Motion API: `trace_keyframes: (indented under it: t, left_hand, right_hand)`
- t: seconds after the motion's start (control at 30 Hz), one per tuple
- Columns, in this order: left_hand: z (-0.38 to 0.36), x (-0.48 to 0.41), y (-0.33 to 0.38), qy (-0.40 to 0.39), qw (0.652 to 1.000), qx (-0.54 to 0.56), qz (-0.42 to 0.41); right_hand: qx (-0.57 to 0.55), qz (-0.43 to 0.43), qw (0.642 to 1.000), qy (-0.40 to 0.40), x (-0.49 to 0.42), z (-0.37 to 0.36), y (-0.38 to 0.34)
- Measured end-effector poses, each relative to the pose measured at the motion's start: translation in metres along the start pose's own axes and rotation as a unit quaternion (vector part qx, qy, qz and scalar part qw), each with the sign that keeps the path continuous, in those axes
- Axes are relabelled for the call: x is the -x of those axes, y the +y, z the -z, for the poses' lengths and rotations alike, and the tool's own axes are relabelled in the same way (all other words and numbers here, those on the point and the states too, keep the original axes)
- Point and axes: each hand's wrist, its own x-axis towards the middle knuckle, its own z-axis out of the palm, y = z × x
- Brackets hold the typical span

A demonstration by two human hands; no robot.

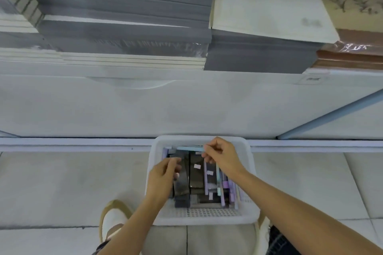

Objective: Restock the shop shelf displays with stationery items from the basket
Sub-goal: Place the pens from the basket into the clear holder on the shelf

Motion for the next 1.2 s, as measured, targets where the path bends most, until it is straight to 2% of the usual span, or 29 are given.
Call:
trace_keyframes:
  t: [0.07, 0.13, 0.23, 0.3, 0.37, 0.4, 0.47, 0.57, 0.63, 0.77, 0.87, 0.97, 1.1, 1.2]
  left_hand:
    - [-0.018, -0.004, 0.009, -0.042, 0.987, 0.133, 0.085]
    - [-0.028, -0.004, 0.017, -0.04, 0.958, 0.255, 0.125]
    - [-0.028, -0.004, 0.017, 0.007, 0.938, 0.32, 0.135]
    - [-0.021, -0.005, 0.014, 0.035, 0.941, 0.307, 0.138]
    - [-0.011, -0.007, 0.009, 0.056, 0.956, 0.254, 0.132]
    - [-0.006, -0.007, 0.006, 0.062, 0.965, 0.221, 0.128]
    - [-0.001, -0.007, 0.0, 0.066, 0.974, 0.179, 0.124]
    - [-0.003, -0.008, -0.005, 0.043, 0.979, 0.155, 0.125]
    - [-0.006, -0.009, -0.006, 0.022, 0.982, 0.14, 0.122]
    - [-0.01, -0.009, -0.007, -0.018, 0.985, 0.122, 0.117]
    - [-0.011, -0.008, -0.008, -0.031, 0.985, 0.119, 0.117]
    - [-0.011, -0.009, -0.011, -0.029, 0.987, 0.108, 0.116]
    - [-0.011, -0.009, -0.013, -0.025, 0.987, 0.102, 0.118]
    - [-0.011, -0.009, -0.014, -0.027, 0.988, 0.099, 0.116]
  right_hand:
    - [-0.008, -0.017, 0.998, -0.055, 0.009, 0.008, 0.001]
    - [0.014, -0.034, 0.991, -0.127, 0.019, 0.007, 0.005]
    - [0.088, -0.014, 0.978, -0.188, 0.025, 0.001, 0.013]
    - [0.154, 0.022, 0.978, -0.141, 0.02, -0.002, 0.017]
    - [0.206, 0.03, 0.977, -0.044, 0.011, -0.001, 0.019]
    - [0.24, 0.032, 0.97, -0.006, 0.006, 0.0, 0.02]
    - [0.322, 0.043, 0.945, 0.018, -0.001, 0.003, 0.027]
    - [0.426, 0.078, 0.901, -0.004, -0.006, 0.0, 0.039]
    - [0.456, 0.092, 0.885, -0.004, -0.009, -0.004, 0.045]
    - [0.481, 0.109, 0.87, 0.015, -0.013, -0.007, 0.048]
    - [0.477, 0.129, 0.869, -0.015, -0.01, -0.002, 0.054]
    - [0.47, 0.111, 0.875, -0.035, -0.01, 0.0, 0.059]
    - [0.521, 0.114, 0.844, -0.062, -0.016, -0.002, 0.059]
    - [0.547, 0.148, 0.819, -0.088, -0.022, 0.005, 0.047]
